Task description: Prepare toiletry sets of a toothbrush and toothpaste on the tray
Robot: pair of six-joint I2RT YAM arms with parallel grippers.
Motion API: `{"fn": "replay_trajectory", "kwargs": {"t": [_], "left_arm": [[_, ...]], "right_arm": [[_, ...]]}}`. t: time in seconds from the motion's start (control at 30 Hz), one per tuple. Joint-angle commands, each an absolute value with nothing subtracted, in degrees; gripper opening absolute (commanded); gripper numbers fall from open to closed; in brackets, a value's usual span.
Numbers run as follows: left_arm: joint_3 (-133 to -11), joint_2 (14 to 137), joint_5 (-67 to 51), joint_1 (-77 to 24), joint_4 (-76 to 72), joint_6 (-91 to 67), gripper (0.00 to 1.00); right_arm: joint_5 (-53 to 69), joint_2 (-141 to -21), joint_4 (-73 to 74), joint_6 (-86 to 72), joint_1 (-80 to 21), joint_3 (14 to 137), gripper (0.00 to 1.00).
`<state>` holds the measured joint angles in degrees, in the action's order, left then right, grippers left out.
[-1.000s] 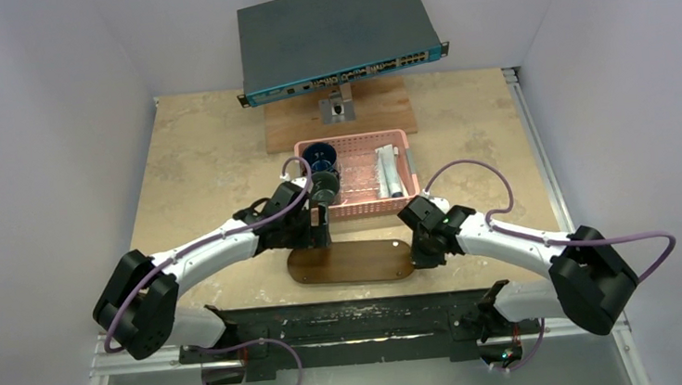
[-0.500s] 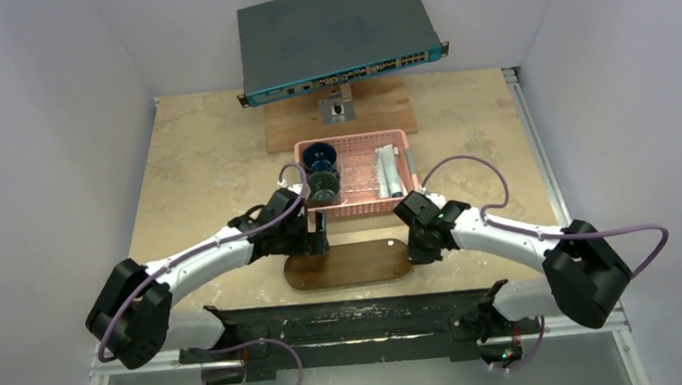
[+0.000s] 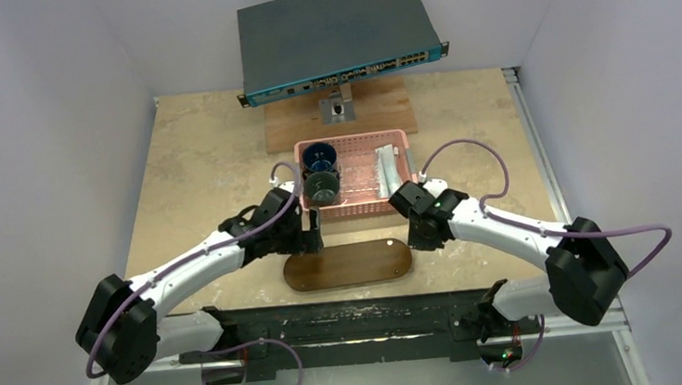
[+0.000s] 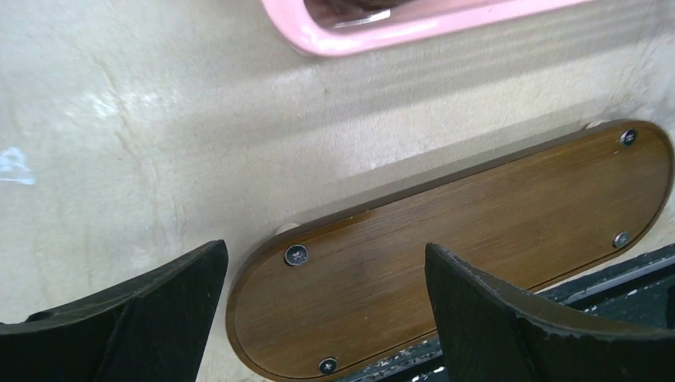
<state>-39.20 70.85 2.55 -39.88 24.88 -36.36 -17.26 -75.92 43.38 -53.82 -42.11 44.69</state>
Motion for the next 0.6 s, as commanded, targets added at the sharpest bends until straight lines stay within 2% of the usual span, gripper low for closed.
{"fn": "replay_trajectory", "kwargs": {"t": [0.0, 0.07, 0.17, 0.3, 0.57], "left_arm": [[-44.1, 65.1, 8.4, -40.0, 28.6, -36.2, 0.94], [-45.3, 62.6, 9.4, -40.0, 30.2, -36.5, 0.95], [-47.0, 58.2, 10.1, -40.0, 32.8, -36.6, 0.98], [-49.3, 53.0, 9.5, -40.0, 37.0, -36.6, 1.00], [-55.2, 44.8, 14.7, -40.0, 47.9, -33.3, 1.00]], "right_arm": [[-23.9, -75.1, 47.3, -52.0, -42.5, 50.2, 0.07], [-25.0, -74.5, 47.8, -50.6, -42.5, 52.3, 0.13], [-25.4, -73.3, 47.0, -47.5, -42.5, 55.6, 0.31], [-25.0, -72.6, 44.7, -43.3, -42.5, 59.5, 0.42], [-23.9, -78.6, 41.0, -37.6, -42.5, 68.5, 0.44]]}}
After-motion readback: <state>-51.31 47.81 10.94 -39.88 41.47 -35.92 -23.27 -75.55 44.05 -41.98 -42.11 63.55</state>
